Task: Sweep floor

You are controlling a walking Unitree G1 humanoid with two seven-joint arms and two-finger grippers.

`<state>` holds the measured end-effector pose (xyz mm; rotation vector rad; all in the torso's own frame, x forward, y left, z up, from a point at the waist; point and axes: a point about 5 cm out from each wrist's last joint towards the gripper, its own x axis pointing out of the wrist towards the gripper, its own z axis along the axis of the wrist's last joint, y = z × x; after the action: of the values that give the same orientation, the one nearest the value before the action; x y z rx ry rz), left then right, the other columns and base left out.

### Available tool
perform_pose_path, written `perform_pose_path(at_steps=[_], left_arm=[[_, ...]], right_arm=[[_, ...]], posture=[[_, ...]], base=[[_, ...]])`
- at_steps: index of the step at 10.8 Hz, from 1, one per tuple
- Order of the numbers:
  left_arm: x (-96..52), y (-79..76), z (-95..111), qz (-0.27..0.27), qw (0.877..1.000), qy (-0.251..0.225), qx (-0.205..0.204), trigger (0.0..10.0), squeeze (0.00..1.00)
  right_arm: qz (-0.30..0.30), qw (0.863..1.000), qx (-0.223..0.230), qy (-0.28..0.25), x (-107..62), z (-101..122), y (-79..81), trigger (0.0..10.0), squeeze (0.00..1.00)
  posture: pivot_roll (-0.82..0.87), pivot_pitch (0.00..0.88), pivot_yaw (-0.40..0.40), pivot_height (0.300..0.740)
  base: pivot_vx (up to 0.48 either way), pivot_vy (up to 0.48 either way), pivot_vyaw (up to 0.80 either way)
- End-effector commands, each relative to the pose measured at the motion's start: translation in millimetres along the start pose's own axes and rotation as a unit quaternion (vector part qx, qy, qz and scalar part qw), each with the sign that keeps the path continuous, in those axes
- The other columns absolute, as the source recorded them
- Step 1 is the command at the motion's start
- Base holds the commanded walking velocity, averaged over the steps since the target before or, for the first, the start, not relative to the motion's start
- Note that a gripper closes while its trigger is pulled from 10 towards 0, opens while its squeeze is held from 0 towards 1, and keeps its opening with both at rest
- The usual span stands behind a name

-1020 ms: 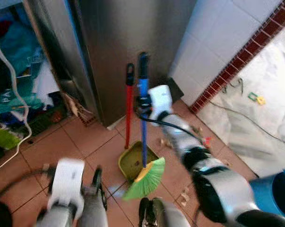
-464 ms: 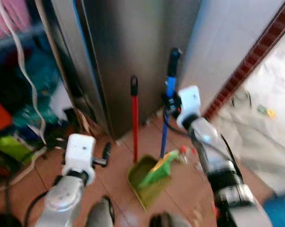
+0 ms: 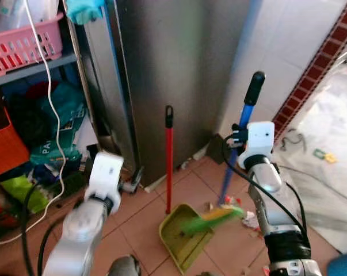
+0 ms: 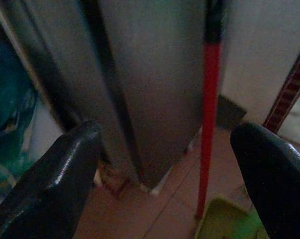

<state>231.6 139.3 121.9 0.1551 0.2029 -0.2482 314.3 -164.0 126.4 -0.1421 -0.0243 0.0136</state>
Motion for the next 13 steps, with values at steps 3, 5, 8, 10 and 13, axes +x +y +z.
perform_pose_path(at_steps=[3,5,8,10,13], left_arm=[[3.2,-6.0,-9.0,-0.042,0.999,0.008,-0.007,10.0,0.00],[-1.3,-6.0,-10.0,-0.038,0.999,-0.004,-0.014,10.0,0.00],[-14.2,3.6,-1.7,0.027,0.994,-0.089,0.055,10.0,0.00],[-17.3,16.8,-3.5,0.110,0.982,-0.139,0.063,10.0,0.00],[-27.7,10.8,-21.2,0.144,0.982,-0.124,-0.003,10.0,0.00]], right_arm=[[-0.015,0.999,0.018,-0.026,-8.1,11.1,5.7,0.0,0.00],[-0.020,0.999,0.028,-0.021,-18.8,4.2,9.8,0.0,0.00],[0.003,0.998,0.059,-0.004,-33.1,-3.6,1.8,0.0,0.00],[-0.016,0.998,0.058,0.010,-38.6,-14.0,-7.7,0.0,0.00],[0.014,0.997,0.061,0.036,-54.1,-31.6,8.0,0.0,0.00]], posture=[[-0.02,0.000,0.000,0.740],[-0.01,0.000,0.005,0.740],[0.00,0.000,-0.024,0.740],[0.01,0.000,-0.056,0.740],[0.02,0.000,-0.059,0.740]], base=[[0.000,0.000,0.00],[0.000,0.000,0.00],[0.000,0.000,0.00],[0.000,0.000,0.00],[0.000,0.000,0.00]])
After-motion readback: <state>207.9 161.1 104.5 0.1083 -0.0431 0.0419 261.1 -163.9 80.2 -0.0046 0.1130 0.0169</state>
